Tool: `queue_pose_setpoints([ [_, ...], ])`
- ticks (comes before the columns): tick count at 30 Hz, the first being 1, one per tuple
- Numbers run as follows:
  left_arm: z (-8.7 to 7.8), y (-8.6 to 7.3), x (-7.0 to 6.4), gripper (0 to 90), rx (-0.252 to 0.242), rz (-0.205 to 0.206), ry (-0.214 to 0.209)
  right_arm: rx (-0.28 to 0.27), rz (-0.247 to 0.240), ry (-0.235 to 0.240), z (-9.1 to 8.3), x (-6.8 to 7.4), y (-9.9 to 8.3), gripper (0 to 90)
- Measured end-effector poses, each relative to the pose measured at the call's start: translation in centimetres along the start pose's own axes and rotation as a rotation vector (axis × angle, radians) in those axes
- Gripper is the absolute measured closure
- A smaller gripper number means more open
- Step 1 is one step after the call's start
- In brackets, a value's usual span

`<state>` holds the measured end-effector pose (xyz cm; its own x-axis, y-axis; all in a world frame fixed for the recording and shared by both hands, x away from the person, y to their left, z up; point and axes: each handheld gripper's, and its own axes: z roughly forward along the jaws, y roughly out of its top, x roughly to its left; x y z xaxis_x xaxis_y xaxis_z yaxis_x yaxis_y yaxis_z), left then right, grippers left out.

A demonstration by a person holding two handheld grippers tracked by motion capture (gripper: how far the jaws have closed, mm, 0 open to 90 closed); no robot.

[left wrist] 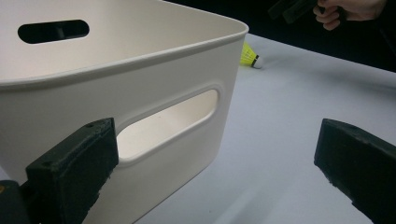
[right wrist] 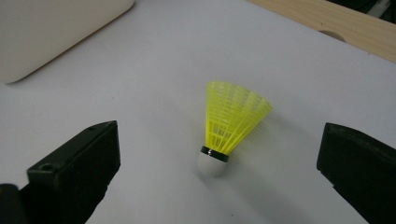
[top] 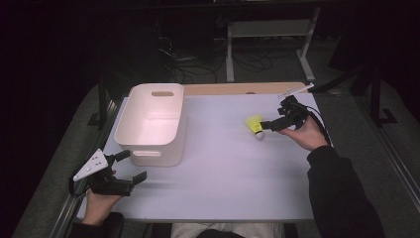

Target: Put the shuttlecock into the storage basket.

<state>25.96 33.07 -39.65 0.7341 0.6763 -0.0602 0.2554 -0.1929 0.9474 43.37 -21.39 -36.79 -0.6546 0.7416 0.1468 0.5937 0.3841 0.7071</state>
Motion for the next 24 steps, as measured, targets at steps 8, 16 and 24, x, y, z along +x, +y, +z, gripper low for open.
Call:
queue_pose_setpoints([
  [8, 0.0, 0.0, 0.0, 0.0, -0.001, 0.000, 0.000, 0.021, 0.041, -0.004, 1.1, -1.3, -0.4, 0.0],
  [16, 0.0, 0.0, 0.0, 0.0, 0.001, 0.002, -0.002, 0.063, 0.049, -0.002, 2.4, -1.9, -0.7, 0.0],
  [24, -0.1, 0.0, 0.0, 0.0, -0.001, 0.002, -0.005, 0.094, 0.049, 0.011, 3.4, -2.0, -0.9, 0.0],
])
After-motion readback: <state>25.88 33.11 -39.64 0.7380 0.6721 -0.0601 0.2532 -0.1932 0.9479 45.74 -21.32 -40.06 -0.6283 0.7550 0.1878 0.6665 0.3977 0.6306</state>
